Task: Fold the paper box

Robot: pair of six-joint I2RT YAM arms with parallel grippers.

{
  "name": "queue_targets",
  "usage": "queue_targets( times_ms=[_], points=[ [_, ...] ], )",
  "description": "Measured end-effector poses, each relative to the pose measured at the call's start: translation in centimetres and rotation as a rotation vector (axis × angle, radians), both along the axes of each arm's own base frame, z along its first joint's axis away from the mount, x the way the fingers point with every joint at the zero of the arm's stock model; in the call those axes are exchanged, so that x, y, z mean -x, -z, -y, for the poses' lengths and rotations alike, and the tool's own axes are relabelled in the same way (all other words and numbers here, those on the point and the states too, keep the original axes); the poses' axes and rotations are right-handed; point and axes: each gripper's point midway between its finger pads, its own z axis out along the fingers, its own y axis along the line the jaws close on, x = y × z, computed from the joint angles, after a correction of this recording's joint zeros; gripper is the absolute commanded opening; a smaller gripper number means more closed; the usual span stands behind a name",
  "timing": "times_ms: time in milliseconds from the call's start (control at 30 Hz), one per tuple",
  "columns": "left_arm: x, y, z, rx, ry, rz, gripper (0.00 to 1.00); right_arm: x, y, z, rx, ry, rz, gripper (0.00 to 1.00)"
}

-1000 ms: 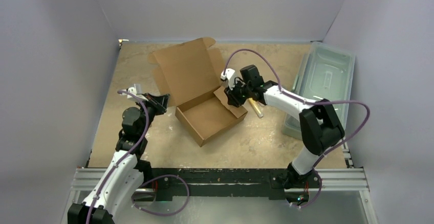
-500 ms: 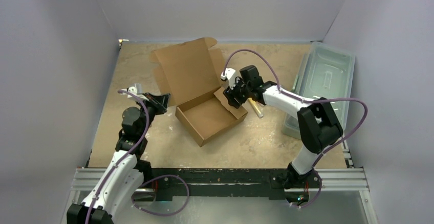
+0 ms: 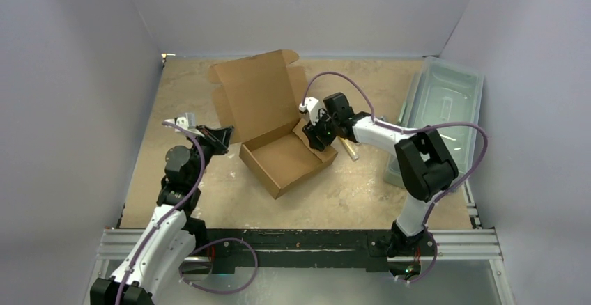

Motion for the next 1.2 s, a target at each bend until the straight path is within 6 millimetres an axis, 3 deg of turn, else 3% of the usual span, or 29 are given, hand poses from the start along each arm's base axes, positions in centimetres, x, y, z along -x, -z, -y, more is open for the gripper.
queue_targets(
  times_ms=[100,167,200,533,700,800,1200],
  points=[
    [0.1,-0.6,0.3,-0.021,0.022,0.023,0.0,0.2,1.2,0.0,0.008,0.005,-0.032,0.31],
    [0.3,-1.0,0.5,-0.035,0.037,0.045,0.0,0.3,1.7,0.1,0.011,0.013,-0.046,0.04],
    [0.3,-1.2,0.6,-0.042,0.046,0.053,0.0,0.2,1.7,0.1,0.008,0.017,-0.047,0.0],
    [0.4,-1.2,1.7,-0.067,0.115,0.072,0.0,-0.1,0.4,0.7,-0.023,0.074,-0.017,0.0],
    [0.6,-2.5,2.1,-0.076,0.141,0.136,0.0,-0.8,-3.5,2.3,-0.021,0.115,0.129,0.0],
    [0.7,-3.5,2.3,-0.081,0.156,0.181,0.0,-2.1,-5.3,2.6,-0.023,0.136,0.214,0.06],
    [1.2,-3.9,3.5,-0.097,0.224,0.217,0.0,-3.0,-3.2,2.8,0.029,0.153,0.217,0.3]
  ],
)
